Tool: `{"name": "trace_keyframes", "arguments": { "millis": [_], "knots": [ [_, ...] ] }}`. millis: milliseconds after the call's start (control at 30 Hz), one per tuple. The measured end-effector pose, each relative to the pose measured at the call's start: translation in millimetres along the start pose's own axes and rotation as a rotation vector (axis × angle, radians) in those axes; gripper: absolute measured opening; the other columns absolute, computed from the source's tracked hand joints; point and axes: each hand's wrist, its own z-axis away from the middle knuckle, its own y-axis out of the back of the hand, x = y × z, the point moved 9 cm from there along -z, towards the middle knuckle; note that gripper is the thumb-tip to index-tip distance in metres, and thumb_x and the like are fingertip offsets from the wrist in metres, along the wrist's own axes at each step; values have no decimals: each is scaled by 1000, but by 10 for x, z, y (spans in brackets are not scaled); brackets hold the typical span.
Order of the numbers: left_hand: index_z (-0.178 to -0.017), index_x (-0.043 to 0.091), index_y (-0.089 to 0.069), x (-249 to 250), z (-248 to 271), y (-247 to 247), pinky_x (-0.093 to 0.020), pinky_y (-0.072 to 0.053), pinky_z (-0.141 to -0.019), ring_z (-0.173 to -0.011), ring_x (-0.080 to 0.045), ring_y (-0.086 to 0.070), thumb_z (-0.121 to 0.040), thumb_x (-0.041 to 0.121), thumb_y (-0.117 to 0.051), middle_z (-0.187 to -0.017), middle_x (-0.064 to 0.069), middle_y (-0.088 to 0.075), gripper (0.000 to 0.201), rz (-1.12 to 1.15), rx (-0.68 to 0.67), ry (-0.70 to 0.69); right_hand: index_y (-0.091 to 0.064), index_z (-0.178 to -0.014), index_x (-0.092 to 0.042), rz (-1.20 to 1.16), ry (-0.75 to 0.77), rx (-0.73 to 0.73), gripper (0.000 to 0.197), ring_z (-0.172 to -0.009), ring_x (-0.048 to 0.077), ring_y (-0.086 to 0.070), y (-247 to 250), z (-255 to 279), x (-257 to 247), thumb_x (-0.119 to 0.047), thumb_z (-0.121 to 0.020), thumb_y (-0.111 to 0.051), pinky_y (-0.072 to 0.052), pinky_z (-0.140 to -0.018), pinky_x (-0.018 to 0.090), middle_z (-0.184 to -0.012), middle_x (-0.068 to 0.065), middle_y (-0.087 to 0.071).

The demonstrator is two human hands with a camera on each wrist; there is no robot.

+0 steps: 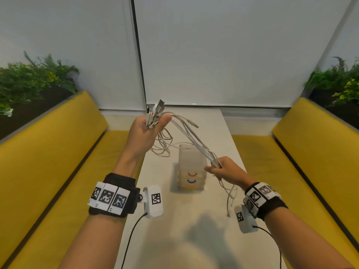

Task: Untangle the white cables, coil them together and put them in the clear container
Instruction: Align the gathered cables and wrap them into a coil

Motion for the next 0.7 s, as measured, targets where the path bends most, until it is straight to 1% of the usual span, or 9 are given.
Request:
{"name": "trace_keyframes", "arguments": {
  "millis": [67,133,200,267,300,400,500,600,700],
  "knots": [
    [-87,22,-72,39,-18,55,-13,-39,-54,-52,1,-47,-92,37,-66,-58,16,-55,17,27,28,-4,-59,-51,-28,67,-32,-39,40,-49,11,-57,-46,23,156,-34,-89,-71,-46,-53,24,-54,-1,-62],
    [-93,18,-72,62,-30,90,-10,-39,-54,-53,3,-52,-94,34,-66,-57,20,-58,18,14,52,-22,-59,-52,-28,117,-73,-55,38,-56,15,-62,-53,43,329,-42,-86,-71,-52,-60,33,-59,3,-67],
    [-87,15,-71,57,-32,112,-12,-38,-54,-51,2,-49,-95,35,-65,-55,18,-56,22,31,78,-23,-59,-59,-24,171,-78,-61,36,-66,21,-66,-62,50,418,-48,-84,-71,-54,-70,39,-69,5,-71],
    [-82,5,-67,45,-26,149,-19,-35,-53,-50,-1,-40,-94,39,-65,-55,14,-48,36,78,126,-9,-57,-69,-22,221,-82,-82,33,-72,20,-63,-97,67,470,-49,-82,-72,-52,-74,38,-76,1,-69],
    [-82,5,-66,58,-28,178,-19,-34,-52,-49,-1,-39,-94,40,-65,-55,14,-47,37,102,155,2,-55,-72,-24,225,-95,-94,31,-71,17,-59,-111,83,516,-47,-81,-74,-50,-72,35,-76,-1,-66],
    [-76,24,-65,101,-64,332,-14,-36,-51,-49,0,-44,-95,36,-65,-52,17,-51,23,158,234,31,-46,-77,-33,267,-143,-114,34,-69,11,-49,-148,181,729,-43,-79,-78,-40,-65,26,-77,-7,-55],
    [-68,30,-68,107,-104,491,-23,-39,-54,-55,-7,-47,-93,40,-68,-57,14,-53,27,181,291,44,-39,-81,-28,336,-169,-87,46,-65,12,-42,-141,280,946,-50,-75,-79,-32,-60,26,-75,-6,-48],
    [-69,31,-67,93,-97,463,-22,-36,-52,-52,-4,-43,-93,42,-67,-56,15,-52,26,160,282,50,-45,-91,-23,370,-211,-36,49,-65,17,-51,-103,292,1078,-53,-73,-78,-36,-58,27,-77,0,-58],
    [-65,31,-66,55,-90,429,-24,-35,-51,-50,-5,-42,-93,42,-68,-55,14,-51,30,189,314,64,-45,-106,-20,419,-278,23,63,-71,22,-63,-58,301,1163,-60,-70,-78,-44,-59,30,-84,3,-65]
  ]
}}
